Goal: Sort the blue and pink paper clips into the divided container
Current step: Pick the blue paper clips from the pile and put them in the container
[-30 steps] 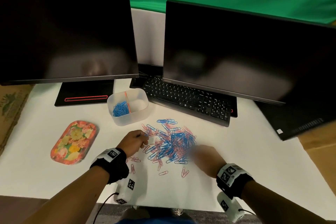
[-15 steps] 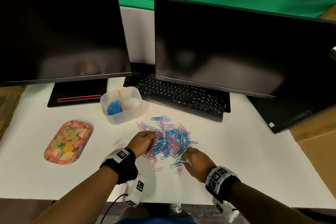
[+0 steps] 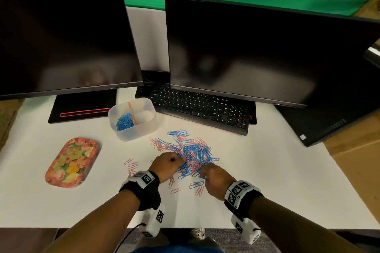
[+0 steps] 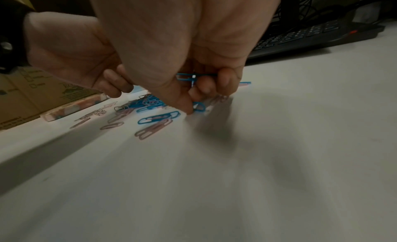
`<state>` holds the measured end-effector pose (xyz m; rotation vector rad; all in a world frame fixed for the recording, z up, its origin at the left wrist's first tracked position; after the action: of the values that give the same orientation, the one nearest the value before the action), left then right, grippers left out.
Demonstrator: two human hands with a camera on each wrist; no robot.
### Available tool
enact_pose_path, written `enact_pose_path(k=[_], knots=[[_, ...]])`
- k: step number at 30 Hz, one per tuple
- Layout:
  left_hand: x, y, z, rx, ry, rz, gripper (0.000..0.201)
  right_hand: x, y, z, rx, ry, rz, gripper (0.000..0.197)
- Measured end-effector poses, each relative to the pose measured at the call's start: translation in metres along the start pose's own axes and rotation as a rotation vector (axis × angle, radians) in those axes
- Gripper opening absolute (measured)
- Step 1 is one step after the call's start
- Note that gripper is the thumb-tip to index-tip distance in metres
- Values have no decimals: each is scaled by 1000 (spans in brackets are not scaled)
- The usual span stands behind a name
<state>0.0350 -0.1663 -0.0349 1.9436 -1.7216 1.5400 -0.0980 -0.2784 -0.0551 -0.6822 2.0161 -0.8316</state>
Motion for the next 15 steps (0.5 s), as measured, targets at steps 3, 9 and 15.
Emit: enact_pose_path(k=[3, 9, 15], knots=[[2, 14, -5, -19, 136, 368, 14, 0, -10, -4, 75, -47, 89, 13], [5, 28, -7, 36, 240, 642, 14, 11, -21, -7, 135, -56, 322, 15], [3, 27, -7, -39, 272, 639, 11, 25, -9, -4, 30, 92, 556, 19]])
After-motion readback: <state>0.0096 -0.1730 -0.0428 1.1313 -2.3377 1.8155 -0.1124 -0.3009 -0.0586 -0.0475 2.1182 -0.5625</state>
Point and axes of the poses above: each hand's wrist, its own z-axis towards the middle knuckle, its own y-axis out of the palm, x = y × z, the point moved 9 cm from there along z, towards the middle knuckle, and after that the axes turned 3 degrees about z, right-handed, at the moved point
